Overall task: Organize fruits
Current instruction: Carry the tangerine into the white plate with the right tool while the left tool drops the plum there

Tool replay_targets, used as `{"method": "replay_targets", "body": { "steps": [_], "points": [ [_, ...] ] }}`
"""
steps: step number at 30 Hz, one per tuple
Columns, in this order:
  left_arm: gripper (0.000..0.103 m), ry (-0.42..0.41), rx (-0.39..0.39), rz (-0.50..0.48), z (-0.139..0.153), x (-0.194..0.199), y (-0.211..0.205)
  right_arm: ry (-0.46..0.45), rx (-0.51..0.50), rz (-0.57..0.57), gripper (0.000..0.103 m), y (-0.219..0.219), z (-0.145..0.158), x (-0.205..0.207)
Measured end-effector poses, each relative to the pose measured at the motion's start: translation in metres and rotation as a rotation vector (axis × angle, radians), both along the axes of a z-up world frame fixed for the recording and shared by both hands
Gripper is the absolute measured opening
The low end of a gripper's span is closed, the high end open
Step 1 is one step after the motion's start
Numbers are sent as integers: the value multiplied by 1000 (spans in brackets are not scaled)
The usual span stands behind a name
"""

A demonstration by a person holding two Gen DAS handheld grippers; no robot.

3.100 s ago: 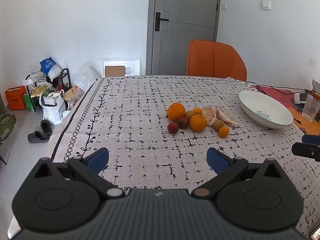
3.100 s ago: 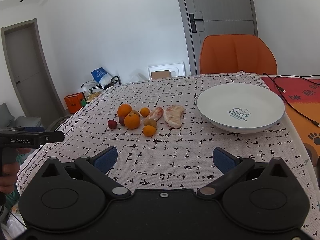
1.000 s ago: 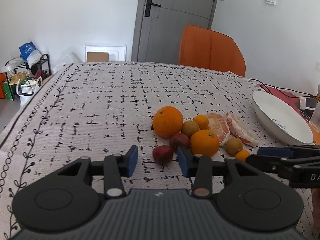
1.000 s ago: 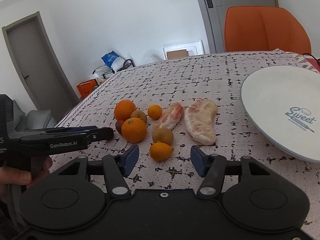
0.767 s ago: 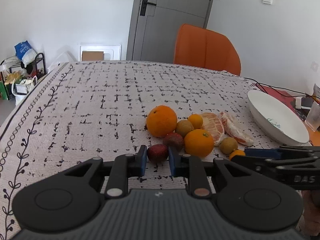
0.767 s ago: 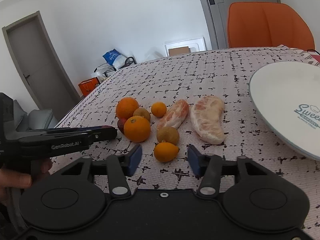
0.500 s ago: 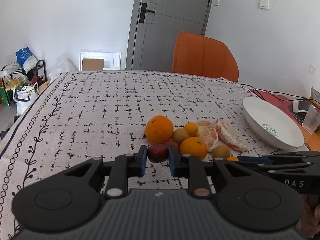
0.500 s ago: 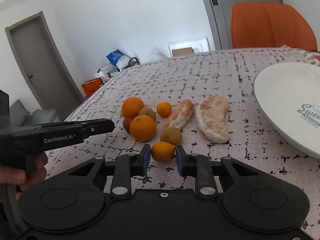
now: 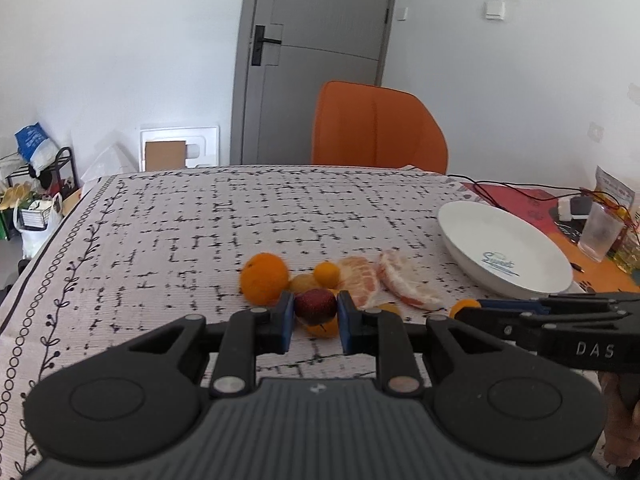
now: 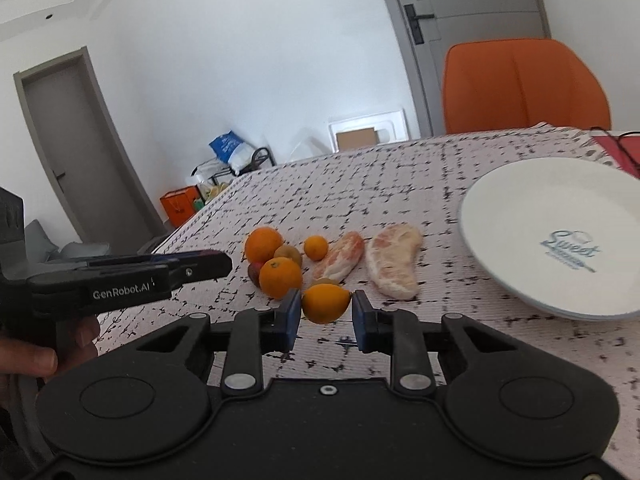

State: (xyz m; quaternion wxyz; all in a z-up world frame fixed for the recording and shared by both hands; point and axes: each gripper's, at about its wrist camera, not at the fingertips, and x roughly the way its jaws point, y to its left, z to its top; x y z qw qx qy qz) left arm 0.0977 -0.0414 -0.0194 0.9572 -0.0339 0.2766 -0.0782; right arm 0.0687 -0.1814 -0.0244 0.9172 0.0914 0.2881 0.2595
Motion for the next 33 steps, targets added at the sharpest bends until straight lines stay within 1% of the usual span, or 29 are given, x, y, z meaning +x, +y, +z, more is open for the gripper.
{"method": "replay_targets", "body": {
  "steps": [13, 26, 33],
  "points": [
    [21, -40, 26, -68, 13, -3, -45, -58, 50, -93, 26, -52, 12, -17],
    [21, -66, 54, -142, 19, 6, -86, -86, 68, -183, 26, -94, 9, -23],
    [21, -69, 61, -166, 19, 18, -103, -73, 76, -233, 26, -112, 0, -16]
  ]
}}
